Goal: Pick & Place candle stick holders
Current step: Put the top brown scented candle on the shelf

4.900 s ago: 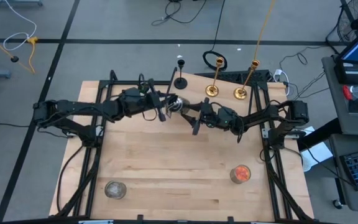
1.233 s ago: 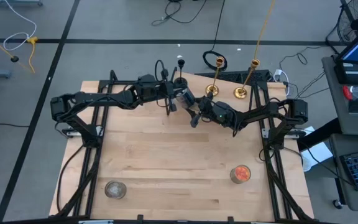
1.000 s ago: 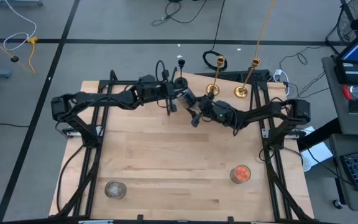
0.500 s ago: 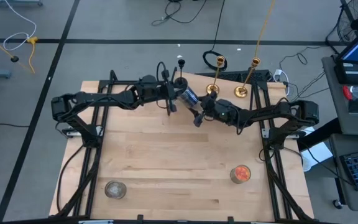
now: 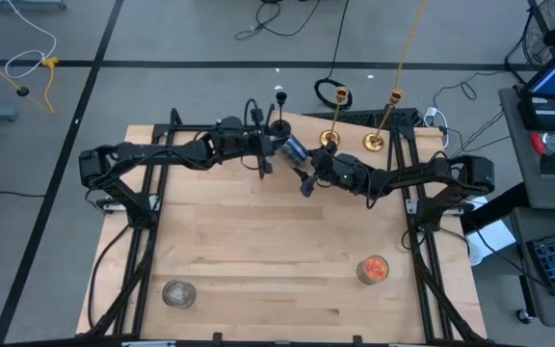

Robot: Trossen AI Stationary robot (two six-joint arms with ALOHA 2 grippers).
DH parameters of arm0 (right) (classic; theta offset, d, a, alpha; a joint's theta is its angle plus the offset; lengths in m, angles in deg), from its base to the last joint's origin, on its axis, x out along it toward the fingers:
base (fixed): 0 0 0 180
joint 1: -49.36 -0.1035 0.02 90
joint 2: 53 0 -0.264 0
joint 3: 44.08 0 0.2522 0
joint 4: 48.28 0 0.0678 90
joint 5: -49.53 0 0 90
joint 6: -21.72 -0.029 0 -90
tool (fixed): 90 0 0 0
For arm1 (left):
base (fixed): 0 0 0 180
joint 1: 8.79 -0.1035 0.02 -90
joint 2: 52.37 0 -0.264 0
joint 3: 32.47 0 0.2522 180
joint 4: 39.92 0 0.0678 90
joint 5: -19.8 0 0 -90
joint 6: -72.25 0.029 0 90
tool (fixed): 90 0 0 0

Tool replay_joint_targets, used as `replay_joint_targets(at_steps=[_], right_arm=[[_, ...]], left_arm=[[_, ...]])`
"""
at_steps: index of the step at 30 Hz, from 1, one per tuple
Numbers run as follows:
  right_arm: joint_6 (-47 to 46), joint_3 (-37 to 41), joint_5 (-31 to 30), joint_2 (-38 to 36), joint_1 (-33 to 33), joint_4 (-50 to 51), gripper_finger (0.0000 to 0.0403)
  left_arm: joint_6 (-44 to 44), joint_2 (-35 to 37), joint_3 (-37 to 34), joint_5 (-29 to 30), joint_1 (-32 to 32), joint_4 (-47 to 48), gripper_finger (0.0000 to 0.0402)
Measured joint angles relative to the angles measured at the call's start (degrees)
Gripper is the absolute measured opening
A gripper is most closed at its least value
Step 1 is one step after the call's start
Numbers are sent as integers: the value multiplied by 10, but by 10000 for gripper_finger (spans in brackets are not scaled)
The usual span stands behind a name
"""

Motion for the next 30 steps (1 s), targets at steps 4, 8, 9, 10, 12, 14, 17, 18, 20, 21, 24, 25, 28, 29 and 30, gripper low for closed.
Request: replay_joint_targets(at_steps=[4, 8, 9, 10, 12, 14, 17, 18, 20, 21, 24, 25, 28, 29, 30], right_arm=[[1, 0, 0, 0, 0, 0, 283], [2, 0, 0, 0, 0, 1, 283], [2, 0, 0, 0, 0, 2, 283], [2, 0, 0, 0, 0, 2, 283], [2, 0, 0, 0, 0, 3, 283], [4, 0, 1, 0, 0, 3, 283], [8, 1, 1, 0, 0, 8, 283], [11, 1, 1, 0, 0, 10, 283], [13, 1, 2, 0, 0, 15, 283], [12, 1, 2, 0, 0, 16, 283], [10, 1, 2, 0, 0, 17, 283], [9, 1, 1, 0, 0, 17, 283], [2, 1, -1, 0, 0, 13, 283], [1, 1, -2, 0, 0, 13, 283], [1, 1, -2, 0, 0, 13, 283]], left_arm=[[75, 0, 0, 2, 4, -1, 82], [177, 0, 0, 5, 12, -3, 81], [203, 0, 0, 7, 15, -3, 81], [225, 0, 0, 13, 18, -3, 81], [266, 0, 0, 29, 26, -3, 81], [309, 0, 0, 43, 33, -4, 81], [376, 0, 0, 58, 46, -3, 81], [395, 0, 0, 62, 51, -3, 81], [422, 0, 0, 71, 59, -3, 81], [430, 0, 0, 80, 64, -2, 81], [436, 0, 0, 101, 71, -2, 81], [435, 0, 0, 106, 72, -2, 81], [433, 0, 0, 116, 71, -1, 81], [435, 0, 0, 120, 71, -1, 81], [437, 0, 0, 124, 71, -1, 81]])
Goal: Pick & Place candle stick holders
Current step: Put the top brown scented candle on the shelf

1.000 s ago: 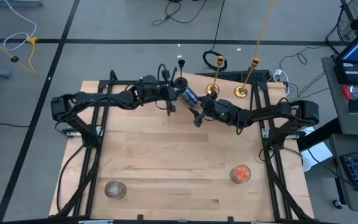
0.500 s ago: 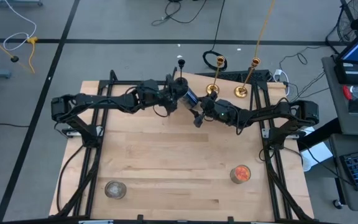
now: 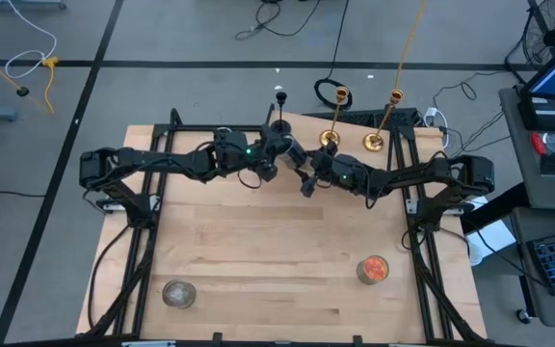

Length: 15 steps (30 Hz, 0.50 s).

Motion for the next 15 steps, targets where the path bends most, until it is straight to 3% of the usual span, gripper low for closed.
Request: replay_joint_targets(at_steps=[5, 12, 15], right_arm=[[8, 0, 0, 0, 0, -5, 283], [33, 0, -20, 0, -1, -7, 283], [42, 0, -34, 0, 0, 0, 283]], left_arm=[[-11, 10, 13, 26, 0, 35, 81], [-97, 18, 100, 0, -1, 202, 81], [-116, 18, 115, -4, -1, 226, 81]])
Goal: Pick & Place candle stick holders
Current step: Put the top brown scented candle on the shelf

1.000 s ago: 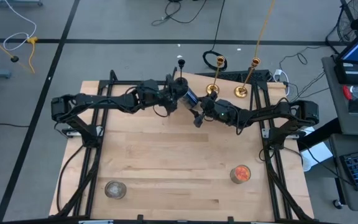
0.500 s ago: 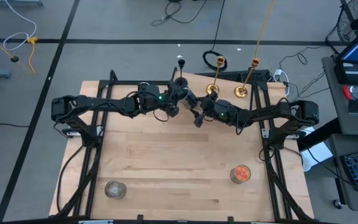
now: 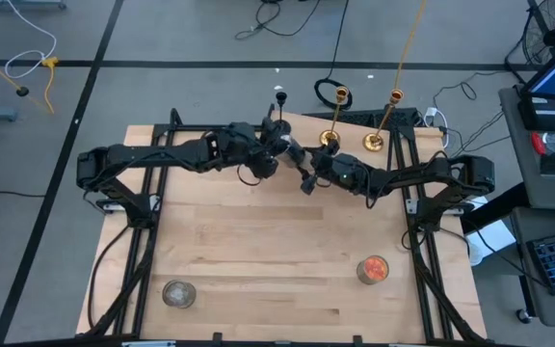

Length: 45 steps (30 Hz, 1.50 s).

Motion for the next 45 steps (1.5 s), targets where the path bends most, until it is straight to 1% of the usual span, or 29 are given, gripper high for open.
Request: replay_joint_targets(at_steps=[4, 8, 10, 16, 21, 24, 26, 32, 36, 40, 45], right_arm=[[2, 0, -1, 0, 0, 1, 283], [9, 0, -27, 0, 0, 2, 283], [9, 0, -27, 0, 0, 1, 283], [1, 0, -29, 0, 0, -45, 283], [0, 0, -65, 0, 0, -60, 283], [1, 0, -71, 0, 0, -60, 283], [1, 0, -70, 0, 1, -56, 283], [16, 0, -71, 0, 1, -45, 283], [12, 0, -76, 0, 1, -15, 283], [21, 0, -114, 0, 1, -7, 283], [44, -1, -119, 0, 2, -3, 283]], left_arm=[[-2, 0, 1, -3, 0, -2, 81], [-13, -2, 2, -3, -3, 2, 81], [-15, -4, 2, -3, -5, 0, 81], [-27, -3, 2, -19, -30, 0, 81], [-58, -3, 3, -37, -54, -1, 81], [-61, -3, 3, -62, -59, -2, 81], [-61, -3, 3, -69, -59, -2, 81], [-74, -14, 3, -73, -58, -16, 81], [-70, -29, 3, -78, -54, -32, 81], [-70, -35, 3, -68, -53, -54, 81], [-73, -35, 3, -64, -53, -57, 81]])
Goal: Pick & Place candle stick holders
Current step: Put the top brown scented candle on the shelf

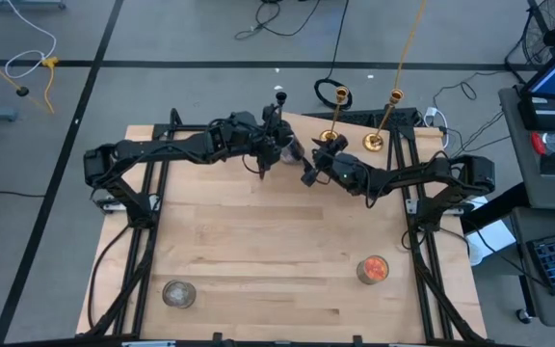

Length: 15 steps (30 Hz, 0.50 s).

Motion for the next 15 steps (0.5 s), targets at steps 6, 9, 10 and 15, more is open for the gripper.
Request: replay_joint_targets(at_steps=[6, 9, 10, 15], right_arm=[[5, -2, -25, -2, -1, 25, 283], [6, -2, -28, -2, -1, 28, 283], [9, -2, -28, -2, -1, 28, 283], [5, -2, -30, -2, -1, 30, 283]], left_arm=[[-1, 0, 0, 11, 0, 1, 81], [-1, 0, -1, 15, -1, 2, 81], [-1, 0, -1, 14, -1, 4, 81], [-7, 0, -1, 20, -1, 5, 81]])
